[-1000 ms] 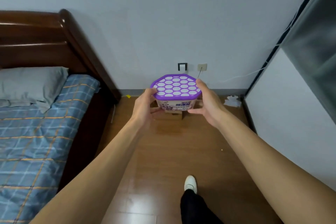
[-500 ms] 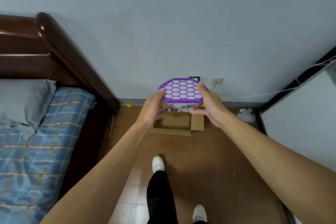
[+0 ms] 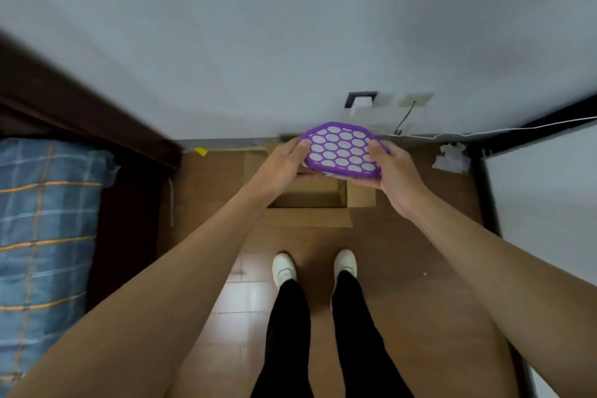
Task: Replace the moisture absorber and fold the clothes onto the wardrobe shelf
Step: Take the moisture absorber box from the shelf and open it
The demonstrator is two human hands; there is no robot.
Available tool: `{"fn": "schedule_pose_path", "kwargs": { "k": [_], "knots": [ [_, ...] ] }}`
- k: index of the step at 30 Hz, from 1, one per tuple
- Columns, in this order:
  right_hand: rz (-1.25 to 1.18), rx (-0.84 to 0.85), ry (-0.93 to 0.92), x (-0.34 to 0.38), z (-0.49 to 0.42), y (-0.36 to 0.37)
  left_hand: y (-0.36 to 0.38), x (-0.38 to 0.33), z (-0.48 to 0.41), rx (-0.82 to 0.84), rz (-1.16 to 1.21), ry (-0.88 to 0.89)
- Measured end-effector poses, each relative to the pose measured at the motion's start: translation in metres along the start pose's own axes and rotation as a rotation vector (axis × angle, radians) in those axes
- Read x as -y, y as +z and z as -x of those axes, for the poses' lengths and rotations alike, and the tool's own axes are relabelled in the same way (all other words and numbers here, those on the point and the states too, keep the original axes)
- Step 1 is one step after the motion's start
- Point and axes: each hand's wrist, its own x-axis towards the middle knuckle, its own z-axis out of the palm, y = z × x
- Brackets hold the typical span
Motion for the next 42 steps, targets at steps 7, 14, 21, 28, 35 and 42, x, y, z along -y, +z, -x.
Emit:
{"fn": "schedule_pose_path", "kwargs": {
  "k": [7, 14, 21, 28, 35, 42],
  "knots": [
    [0.111, -0.017, 0.093, -0.141, -0.18, 0.035, -0.019, 0.164, -0.158, -0.119, 0.01, -0.154],
    [0.18, 0.056, 0.191, -0.324, -0.329, 0.079, -0.031, 0.36, -0.286, -0.169, 0.023, -0.354],
    [0.346, 0.157, 0.193, -0.445, -0.448, 0.093, -0.037, 0.495, -0.389, -0.157, -0.039, -0.503],
    [0.396, 0.153, 0.224, -0.499, -0.493, 0.097, -0.037, 0.562, -0.436, -0.153, -0.039, -0.605],
    [0.591, 0.054, 0.144, -0.453, -0.451, 0.094, -0.041, 0.519, -0.394, -0.22, -0.41, -0.524],
    [0.549, 0.052, 0.082, -0.281, -0.315, 0.082, -0.048, 0.339, -0.252, -0.18, -0.147, -0.402]
  ]
}}
